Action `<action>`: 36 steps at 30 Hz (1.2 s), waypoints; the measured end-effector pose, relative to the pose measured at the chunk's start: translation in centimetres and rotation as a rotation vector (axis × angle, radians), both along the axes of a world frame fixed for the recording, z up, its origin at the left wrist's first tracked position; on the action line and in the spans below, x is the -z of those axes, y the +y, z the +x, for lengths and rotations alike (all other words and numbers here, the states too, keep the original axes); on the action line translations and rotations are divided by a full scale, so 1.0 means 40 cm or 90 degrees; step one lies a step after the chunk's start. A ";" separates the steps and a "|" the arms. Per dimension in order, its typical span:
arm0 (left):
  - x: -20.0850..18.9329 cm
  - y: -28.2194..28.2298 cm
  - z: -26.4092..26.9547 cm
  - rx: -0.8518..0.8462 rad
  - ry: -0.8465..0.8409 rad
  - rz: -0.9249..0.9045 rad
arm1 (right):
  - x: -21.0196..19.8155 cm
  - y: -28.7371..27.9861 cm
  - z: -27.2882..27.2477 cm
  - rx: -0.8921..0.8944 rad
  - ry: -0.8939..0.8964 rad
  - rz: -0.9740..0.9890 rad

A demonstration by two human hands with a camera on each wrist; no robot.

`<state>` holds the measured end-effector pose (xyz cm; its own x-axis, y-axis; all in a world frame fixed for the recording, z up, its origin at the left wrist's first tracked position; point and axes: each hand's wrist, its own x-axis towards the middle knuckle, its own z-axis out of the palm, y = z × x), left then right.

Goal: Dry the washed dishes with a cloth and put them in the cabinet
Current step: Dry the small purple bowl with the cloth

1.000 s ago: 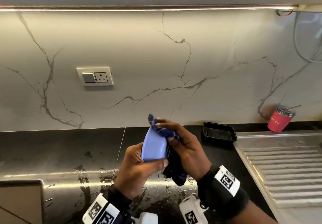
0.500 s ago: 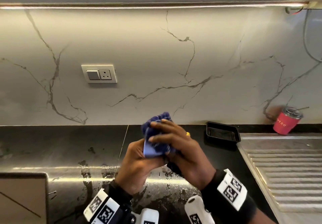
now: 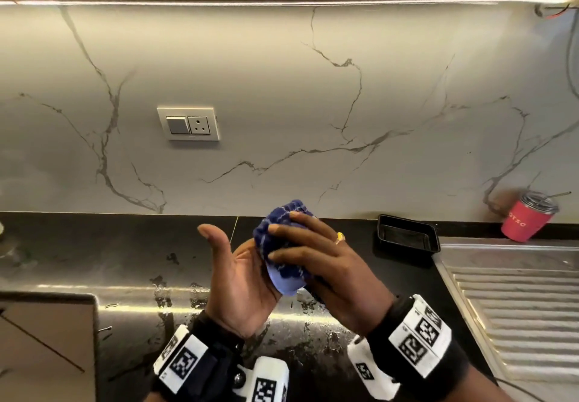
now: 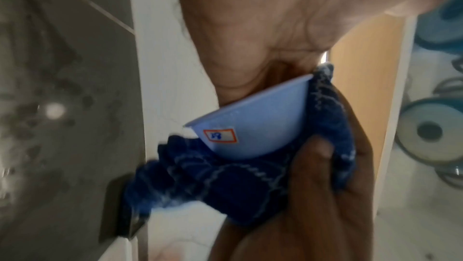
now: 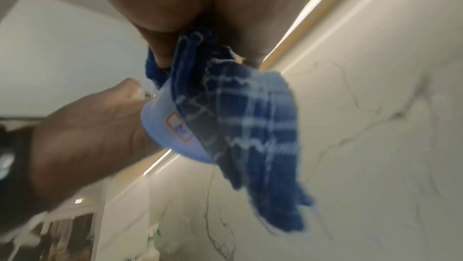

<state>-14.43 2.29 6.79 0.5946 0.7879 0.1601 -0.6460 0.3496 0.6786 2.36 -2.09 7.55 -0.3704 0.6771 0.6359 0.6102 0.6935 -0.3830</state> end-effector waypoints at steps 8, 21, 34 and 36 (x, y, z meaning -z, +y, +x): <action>-0.002 -0.012 0.004 0.022 0.019 -0.004 | 0.008 0.038 0.013 0.021 0.115 -0.056; -0.014 -0.010 -0.006 -0.003 0.039 -0.015 | 0.010 0.014 0.018 -0.002 -0.057 0.013; -0.019 0.013 0.006 -0.047 0.046 -0.097 | 0.002 0.012 0.008 0.037 -0.121 0.074; -0.017 0.019 0.011 -0.053 0.008 -0.118 | -0.017 0.028 0.002 0.056 -0.044 0.069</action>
